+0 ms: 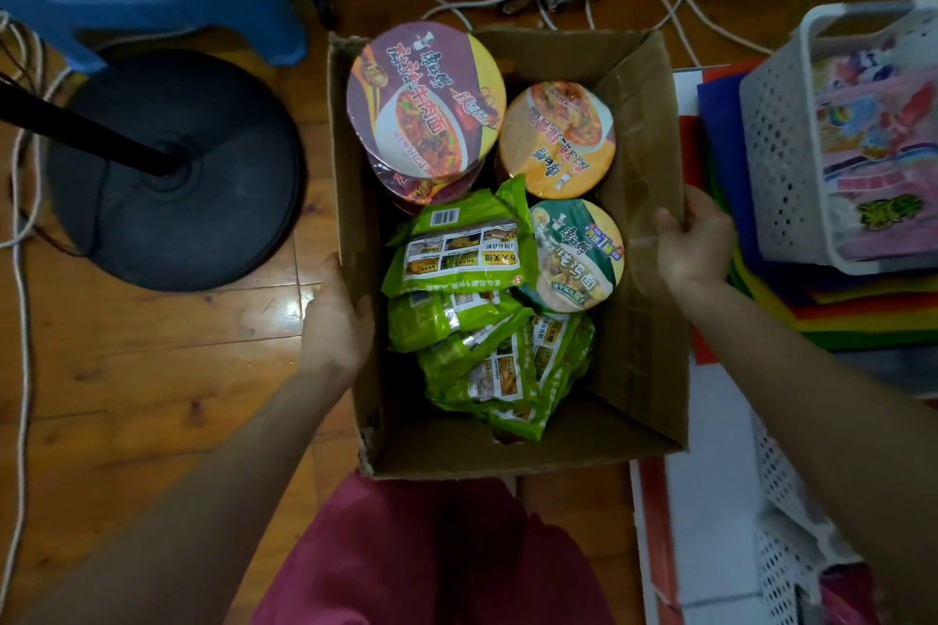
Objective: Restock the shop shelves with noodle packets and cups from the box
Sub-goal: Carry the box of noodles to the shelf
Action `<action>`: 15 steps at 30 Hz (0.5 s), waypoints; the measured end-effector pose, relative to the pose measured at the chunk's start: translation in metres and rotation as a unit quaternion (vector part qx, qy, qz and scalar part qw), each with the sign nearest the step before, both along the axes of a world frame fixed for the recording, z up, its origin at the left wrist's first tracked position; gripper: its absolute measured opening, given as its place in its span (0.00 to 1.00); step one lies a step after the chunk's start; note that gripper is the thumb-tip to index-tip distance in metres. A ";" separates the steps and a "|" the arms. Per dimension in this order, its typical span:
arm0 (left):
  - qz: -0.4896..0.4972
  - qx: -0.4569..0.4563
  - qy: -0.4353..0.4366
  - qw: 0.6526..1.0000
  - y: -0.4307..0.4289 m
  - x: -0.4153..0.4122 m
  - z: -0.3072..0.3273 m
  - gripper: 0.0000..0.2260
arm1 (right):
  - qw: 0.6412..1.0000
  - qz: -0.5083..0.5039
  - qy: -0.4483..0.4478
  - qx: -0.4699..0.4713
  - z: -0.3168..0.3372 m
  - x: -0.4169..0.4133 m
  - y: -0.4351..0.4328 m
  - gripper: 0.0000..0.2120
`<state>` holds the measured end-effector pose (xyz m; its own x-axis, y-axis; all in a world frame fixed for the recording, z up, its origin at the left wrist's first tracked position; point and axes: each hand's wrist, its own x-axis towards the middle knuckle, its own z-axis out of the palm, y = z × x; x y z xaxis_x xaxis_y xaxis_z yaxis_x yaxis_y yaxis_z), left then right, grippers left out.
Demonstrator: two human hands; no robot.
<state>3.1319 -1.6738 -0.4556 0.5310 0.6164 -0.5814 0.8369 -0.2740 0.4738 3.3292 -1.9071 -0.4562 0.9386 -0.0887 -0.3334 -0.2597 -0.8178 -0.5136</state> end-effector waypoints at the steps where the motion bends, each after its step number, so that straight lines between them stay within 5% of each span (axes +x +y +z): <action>1: 0.000 0.000 -0.001 1.000 0.000 0.001 -0.001 0.24 | 1.000 0.001 0.000 -0.004 0.000 0.000 0.000 0.14; 15: -0.025 0.021 0.033 0.999 -0.007 0.001 0.004 0.25 | 0.997 0.034 0.041 -0.064 0.002 0.003 -0.002 0.15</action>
<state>3.1334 -1.6810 -0.4520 0.5229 0.6151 -0.5901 0.8508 -0.3340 0.4057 3.3317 -1.9093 -0.4544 0.9142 -0.0721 -0.3987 -0.2375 -0.8925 -0.3833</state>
